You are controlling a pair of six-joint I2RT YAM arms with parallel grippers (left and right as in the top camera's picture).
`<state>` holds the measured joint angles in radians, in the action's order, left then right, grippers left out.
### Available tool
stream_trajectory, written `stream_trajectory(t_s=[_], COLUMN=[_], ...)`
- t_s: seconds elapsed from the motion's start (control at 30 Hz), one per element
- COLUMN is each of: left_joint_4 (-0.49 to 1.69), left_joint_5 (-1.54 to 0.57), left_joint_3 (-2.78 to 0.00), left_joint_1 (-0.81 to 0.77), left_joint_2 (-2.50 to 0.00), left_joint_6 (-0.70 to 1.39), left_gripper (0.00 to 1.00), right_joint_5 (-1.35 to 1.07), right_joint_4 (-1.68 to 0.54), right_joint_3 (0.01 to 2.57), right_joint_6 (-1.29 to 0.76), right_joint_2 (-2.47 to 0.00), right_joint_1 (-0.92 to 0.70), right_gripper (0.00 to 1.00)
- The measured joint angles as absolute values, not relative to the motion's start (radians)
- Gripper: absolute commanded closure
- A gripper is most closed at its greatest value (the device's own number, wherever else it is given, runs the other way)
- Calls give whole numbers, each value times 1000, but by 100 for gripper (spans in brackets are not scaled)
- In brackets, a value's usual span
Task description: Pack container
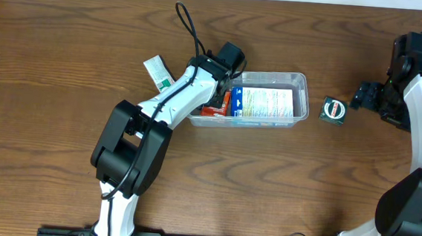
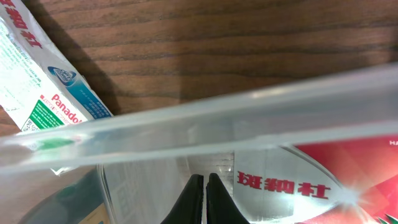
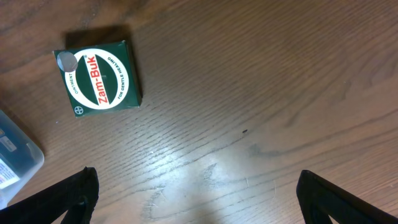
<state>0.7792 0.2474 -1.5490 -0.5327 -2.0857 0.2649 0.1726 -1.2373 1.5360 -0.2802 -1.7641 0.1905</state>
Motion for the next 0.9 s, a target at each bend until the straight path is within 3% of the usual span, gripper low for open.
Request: stream_trajectory(t_s=[0.9], left_joint_4=[825], left_joint_5=[188], left_joint_3=[-1549], left_joint_1=[-533], left_joint_2=[-2086], left_joint_6=[265], left_gripper=[94], right_joint_5=[172], right_joint_4=[-1237], right_joint_3=[1536], right_joint_6=[-280], right_joint_2=[-1764], right_joint_1=[191], right_gripper=[1])
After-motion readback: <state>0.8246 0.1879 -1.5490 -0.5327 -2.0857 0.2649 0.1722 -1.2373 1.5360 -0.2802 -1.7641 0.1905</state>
